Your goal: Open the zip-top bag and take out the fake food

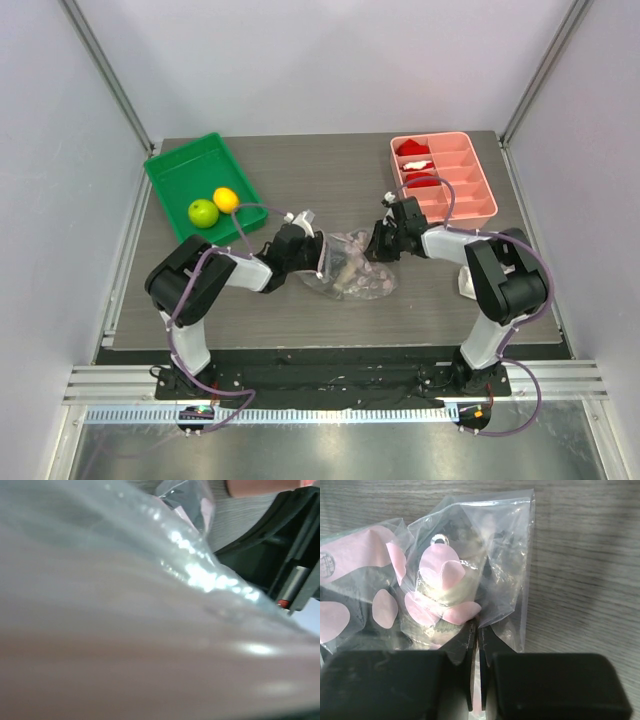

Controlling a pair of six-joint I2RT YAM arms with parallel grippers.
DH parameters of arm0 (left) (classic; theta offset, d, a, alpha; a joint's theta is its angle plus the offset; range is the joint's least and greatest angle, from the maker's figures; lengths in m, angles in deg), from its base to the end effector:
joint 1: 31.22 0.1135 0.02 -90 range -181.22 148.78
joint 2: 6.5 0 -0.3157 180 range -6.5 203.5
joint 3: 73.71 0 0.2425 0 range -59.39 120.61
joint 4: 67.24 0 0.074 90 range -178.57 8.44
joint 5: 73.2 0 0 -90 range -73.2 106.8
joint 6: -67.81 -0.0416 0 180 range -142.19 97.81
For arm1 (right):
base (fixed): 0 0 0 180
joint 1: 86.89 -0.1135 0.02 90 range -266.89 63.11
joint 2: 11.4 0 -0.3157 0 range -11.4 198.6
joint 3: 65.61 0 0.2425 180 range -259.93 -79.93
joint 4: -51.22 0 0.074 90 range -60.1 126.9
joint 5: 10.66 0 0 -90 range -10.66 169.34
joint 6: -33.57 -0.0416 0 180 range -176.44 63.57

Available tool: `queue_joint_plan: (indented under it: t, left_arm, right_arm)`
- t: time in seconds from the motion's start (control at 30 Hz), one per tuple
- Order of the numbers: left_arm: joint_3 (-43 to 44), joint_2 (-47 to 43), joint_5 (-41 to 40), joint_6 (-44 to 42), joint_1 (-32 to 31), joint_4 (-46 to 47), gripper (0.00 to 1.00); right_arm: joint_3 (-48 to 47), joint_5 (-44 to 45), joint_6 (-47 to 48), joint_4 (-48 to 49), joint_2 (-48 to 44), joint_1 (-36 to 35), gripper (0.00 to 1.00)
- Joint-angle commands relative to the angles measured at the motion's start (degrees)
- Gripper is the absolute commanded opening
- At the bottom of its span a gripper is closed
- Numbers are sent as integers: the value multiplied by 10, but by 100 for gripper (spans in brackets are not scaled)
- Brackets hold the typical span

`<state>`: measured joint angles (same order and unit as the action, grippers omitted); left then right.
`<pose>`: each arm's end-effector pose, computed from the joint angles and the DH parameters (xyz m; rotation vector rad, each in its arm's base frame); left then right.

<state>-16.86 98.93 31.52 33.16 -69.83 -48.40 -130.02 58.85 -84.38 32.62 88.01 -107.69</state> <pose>0.2775 -0.2352 0.1793 -0.1660 2.3257 -1.1915 0.3101 0.1334 0.1949 0.0079 2.6035 0.7805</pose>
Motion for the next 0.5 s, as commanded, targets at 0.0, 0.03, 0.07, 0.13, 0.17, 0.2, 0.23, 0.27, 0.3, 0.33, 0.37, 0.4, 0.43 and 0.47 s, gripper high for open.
queue_joint_plan:
  t: [0.0, 0.03, 0.07, 0.13, 0.17, 0.2, 0.23, 0.27, 0.3, 0.33, 0.37, 0.4, 0.43, 0.47]
  left_arm:
    - [-2, 9, 24, 12, -5, 92, 26]
    - [-6, 6, 24, 15, -7, 111, 25]
    - [-14, 2, 25, 17, -8, 116, 25]
    - [-24, -19, 22, 18, -12, 127, 25]
    - [-31, -28, 16, 15, -15, 126, 26]
    - [-35, -36, 2, 12, -17, 120, 27]
    - [-32, -43, -3, -1, -22, 107, 28]
    - [-26, -48, -7, -6, -27, 79, 31]
    - [-16, -44, -9, -10, -30, 74, 32]
    - [-12, -40, -7, -9, -31, 70, 32]
    - [-9, -30, -6, -5, -32, 73, 34]
    - [-6, -26, -2, -2, -33, 80, 34]
    - [-5, -22, -2, 2, -34, 86, 35]
    - [-3, -15, -2, 5, -37, 89, 37]
  right_arm:
    - [-14, -1, -2, 7, 25, -12, 9]
    - [-14, 1, 2, 6, 28, -13, 9]
    - [-15, 3, 3, 3, 30, -13, 9]
    - [-15, 5, 5, 1, 32, -13, 9]
    - [-15, 4, 5, 1, 32, -12, 9]
    - [-15, 2, 4, 2, 32, -12, 9]
    - [-15, 1, 5, 3, 33, -12, 9]
    - [-15, 1, 3, 4, 33, -13, 9]
    - [-15, 0, 3, 5, 33, -13, 9]
    - [-16, -1, 3, 6, 34, -13, 9]
    - [-16, -2, 3, 5, 34, -14, 9]
    - [-16, -2, 2, 5, 34, -13, 9]
    - [-15, -3, 2, 5, 34, -14, 8]
    - [-13, -4, 2, 6, 32, -14, 8]
